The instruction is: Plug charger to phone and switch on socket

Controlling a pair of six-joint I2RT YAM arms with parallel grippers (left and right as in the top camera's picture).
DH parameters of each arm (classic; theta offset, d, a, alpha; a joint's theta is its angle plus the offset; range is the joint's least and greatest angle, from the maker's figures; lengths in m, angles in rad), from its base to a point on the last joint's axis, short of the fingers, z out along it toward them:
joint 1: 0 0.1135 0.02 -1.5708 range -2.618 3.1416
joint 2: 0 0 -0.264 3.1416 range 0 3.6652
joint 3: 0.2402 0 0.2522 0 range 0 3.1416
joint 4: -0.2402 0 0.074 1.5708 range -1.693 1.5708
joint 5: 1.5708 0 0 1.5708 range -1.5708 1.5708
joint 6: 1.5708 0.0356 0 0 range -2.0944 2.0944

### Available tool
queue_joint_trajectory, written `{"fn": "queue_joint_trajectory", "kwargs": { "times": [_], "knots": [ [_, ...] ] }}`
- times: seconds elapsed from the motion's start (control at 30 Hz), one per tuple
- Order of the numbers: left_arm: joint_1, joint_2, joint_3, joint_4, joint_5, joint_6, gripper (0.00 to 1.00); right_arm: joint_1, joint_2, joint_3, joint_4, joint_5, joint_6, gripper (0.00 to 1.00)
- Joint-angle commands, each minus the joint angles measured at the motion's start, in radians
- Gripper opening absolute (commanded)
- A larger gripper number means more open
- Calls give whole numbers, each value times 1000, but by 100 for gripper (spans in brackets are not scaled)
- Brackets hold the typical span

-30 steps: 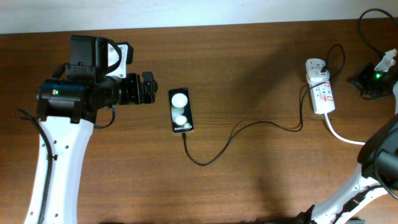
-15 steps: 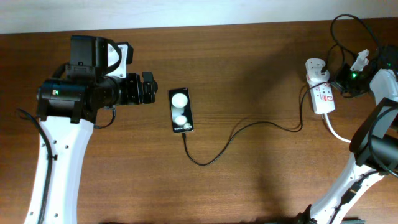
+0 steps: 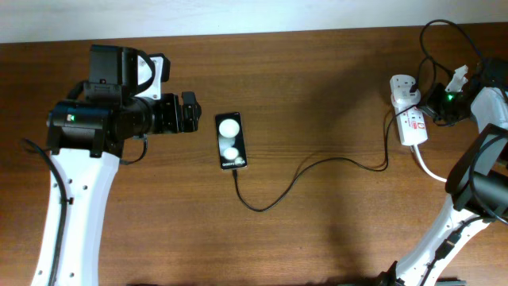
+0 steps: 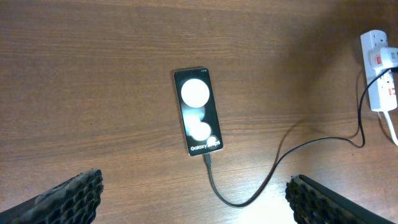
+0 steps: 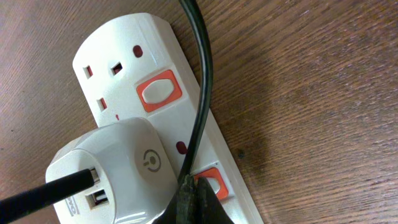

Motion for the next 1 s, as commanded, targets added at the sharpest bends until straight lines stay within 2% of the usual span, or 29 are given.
{"fn": "queue_joint_trajectory", "kwargs": {
  "times": [0.0, 0.23, 0.33, 0.4, 0.5, 0.73, 0.97],
  "knots": [
    [3, -10, -2, -1, 8, 2, 99, 51, 31, -3, -45, -15, 27, 4],
    [3, -10, -2, -1, 8, 2, 99, 60, 31, -3, -50, -8, 45, 4],
    [3, -10, -2, -1, 8, 2, 99, 44, 31, -3, -7, 60, 112, 4],
    [3, -10, -2, -1, 8, 2, 99, 19, 31, -3, 27, 33, 158, 4],
    [3, -10, -2, -1, 8, 2, 99, 5, 31, -3, 48, -31, 148, 4],
    [3, -10, -2, -1, 8, 2, 99, 42, 31, -3, -29, -30, 124, 4],
    [3, -10, -2, -1, 8, 2, 99, 81, 31, -4, -89, 56, 151, 4]
  ]
}}
